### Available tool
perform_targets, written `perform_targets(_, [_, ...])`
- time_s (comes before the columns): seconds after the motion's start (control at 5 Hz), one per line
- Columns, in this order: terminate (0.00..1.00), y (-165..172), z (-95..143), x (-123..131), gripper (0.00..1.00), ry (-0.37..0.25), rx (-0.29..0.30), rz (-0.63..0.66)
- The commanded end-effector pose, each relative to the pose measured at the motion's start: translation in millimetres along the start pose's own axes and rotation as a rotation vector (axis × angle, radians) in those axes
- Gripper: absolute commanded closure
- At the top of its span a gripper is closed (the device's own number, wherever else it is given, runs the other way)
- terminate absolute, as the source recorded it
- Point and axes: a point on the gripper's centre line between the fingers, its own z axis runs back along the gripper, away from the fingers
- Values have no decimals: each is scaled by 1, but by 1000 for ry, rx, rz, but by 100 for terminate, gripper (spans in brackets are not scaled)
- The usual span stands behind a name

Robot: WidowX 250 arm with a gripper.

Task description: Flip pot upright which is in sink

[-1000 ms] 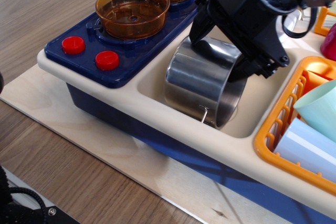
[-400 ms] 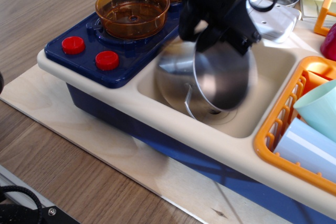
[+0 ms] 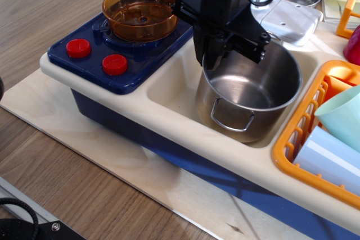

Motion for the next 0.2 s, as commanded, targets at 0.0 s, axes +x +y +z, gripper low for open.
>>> perform_targets(0.0, [100, 3, 12, 6, 0, -71, 3, -2])
